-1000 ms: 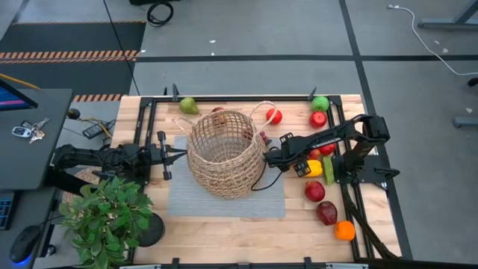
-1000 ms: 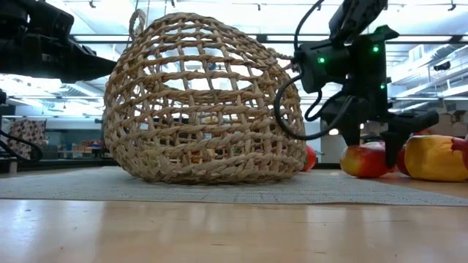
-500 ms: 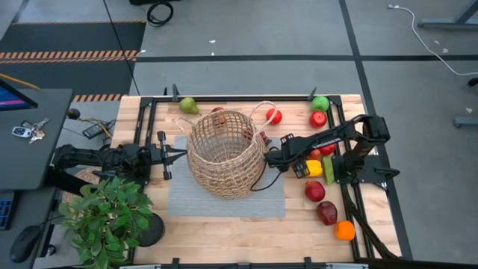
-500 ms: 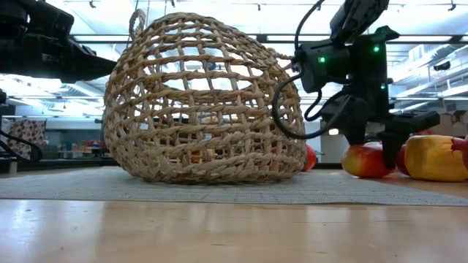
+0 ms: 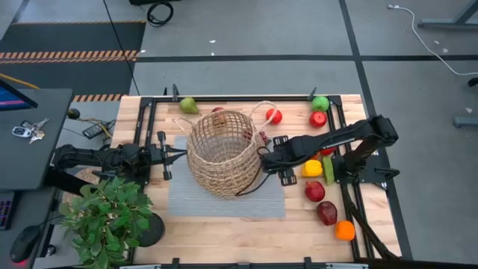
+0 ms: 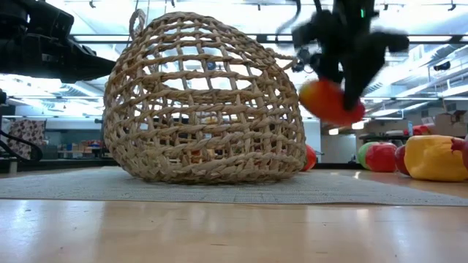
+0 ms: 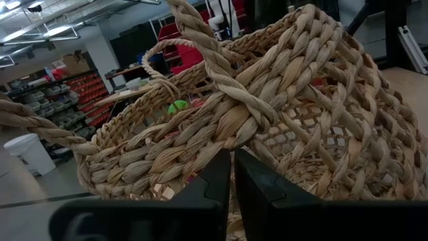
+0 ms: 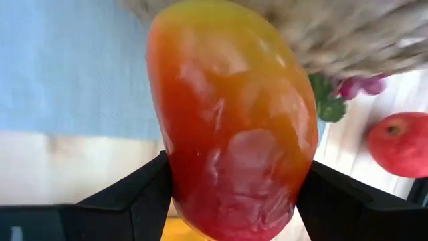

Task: Build produce basket
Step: Put the red mango into the brown basket

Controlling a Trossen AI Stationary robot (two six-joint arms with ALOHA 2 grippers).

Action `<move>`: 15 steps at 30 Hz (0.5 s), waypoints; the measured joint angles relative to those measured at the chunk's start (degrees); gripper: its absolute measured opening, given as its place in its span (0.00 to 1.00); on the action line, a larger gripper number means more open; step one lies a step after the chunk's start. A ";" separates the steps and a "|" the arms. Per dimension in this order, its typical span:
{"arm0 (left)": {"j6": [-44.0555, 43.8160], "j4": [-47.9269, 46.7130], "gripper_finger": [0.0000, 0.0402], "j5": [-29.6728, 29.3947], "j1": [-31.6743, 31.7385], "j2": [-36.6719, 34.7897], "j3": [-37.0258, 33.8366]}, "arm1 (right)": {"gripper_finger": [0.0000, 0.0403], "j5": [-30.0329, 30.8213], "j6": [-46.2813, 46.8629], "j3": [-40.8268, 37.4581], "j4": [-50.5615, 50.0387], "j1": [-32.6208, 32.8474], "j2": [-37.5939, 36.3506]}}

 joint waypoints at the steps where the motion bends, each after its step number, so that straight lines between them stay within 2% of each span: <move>1: 0.00 0.00 0.07 0.00 0.01 0.00 0.00 | 0.68 -0.21 1.46 1.88 -1.10 0.66 0.00; 4: 0.00 0.01 0.09 0.00 -0.01 -0.01 0.00 | 0.68 -1.61 4.95 6.99 -4.44 2.60 -0.04; 15: 0.00 0.00 0.07 -0.02 0.01 -0.01 0.01 | 0.69 -1.73 16.69 21.81 -5.13 5.83 -0.02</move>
